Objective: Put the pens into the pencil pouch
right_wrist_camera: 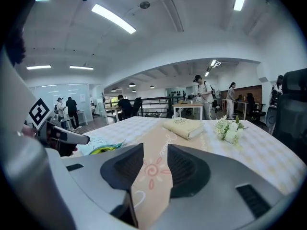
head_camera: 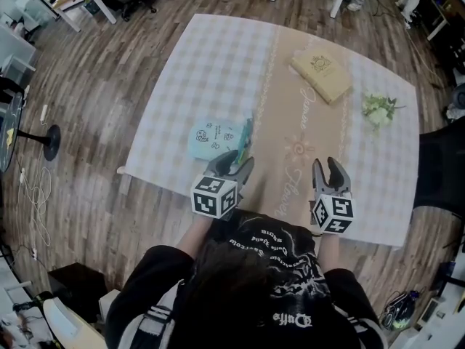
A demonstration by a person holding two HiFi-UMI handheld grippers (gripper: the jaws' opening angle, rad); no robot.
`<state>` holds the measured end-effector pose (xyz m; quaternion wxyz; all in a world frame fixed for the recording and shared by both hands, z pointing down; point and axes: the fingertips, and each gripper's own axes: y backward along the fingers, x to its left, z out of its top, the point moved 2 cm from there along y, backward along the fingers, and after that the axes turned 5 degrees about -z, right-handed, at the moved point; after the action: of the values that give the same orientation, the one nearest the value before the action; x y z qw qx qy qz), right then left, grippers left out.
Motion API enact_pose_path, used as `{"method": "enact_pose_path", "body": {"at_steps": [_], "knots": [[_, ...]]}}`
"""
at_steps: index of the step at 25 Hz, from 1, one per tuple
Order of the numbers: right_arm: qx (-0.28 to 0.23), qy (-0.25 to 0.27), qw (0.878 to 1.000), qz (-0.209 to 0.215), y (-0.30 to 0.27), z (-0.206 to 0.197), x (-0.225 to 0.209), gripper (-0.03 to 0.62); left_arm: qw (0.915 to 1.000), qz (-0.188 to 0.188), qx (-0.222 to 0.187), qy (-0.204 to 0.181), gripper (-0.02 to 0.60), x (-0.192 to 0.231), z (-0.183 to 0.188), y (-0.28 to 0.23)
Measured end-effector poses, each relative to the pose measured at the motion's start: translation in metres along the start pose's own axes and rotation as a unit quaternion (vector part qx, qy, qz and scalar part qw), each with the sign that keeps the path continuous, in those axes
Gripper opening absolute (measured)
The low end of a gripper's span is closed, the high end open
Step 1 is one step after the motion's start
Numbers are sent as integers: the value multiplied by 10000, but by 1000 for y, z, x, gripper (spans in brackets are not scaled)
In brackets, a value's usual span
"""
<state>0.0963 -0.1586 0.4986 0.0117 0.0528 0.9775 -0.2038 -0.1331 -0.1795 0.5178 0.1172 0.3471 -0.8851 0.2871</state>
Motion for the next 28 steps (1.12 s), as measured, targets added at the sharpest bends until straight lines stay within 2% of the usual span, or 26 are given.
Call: {"method": "enact_pose_path", "body": {"at_steps": [2, 5, 7, 9, 14, 28], "knots": [[5, 62, 10000, -22, 1, -1, 0, 144, 9999, -107, -79, -82, 194, -5, 2, 1], [29, 180, 9998, -38, 1, -2, 2, 107, 9991, -243, -298, -150, 115, -10, 6, 5], [21, 226, 9997, -77, 2, -1, 1, 58, 9989, -168, -386, -182, 62, -9, 8, 7], [4, 256, 9996, -89, 3, 0, 1, 11, 9988, -87, -440, -174, 36, -6, 9, 9], [-94, 388, 9992, -40, 5, 5, 4, 8, 9983, -123, -565, -54, 21, -6, 11, 13], [-250, 830, 9962, -80, 4, 12, 16, 8, 9974, -110, -625, -332, 20, -6, 16, 19]]}}
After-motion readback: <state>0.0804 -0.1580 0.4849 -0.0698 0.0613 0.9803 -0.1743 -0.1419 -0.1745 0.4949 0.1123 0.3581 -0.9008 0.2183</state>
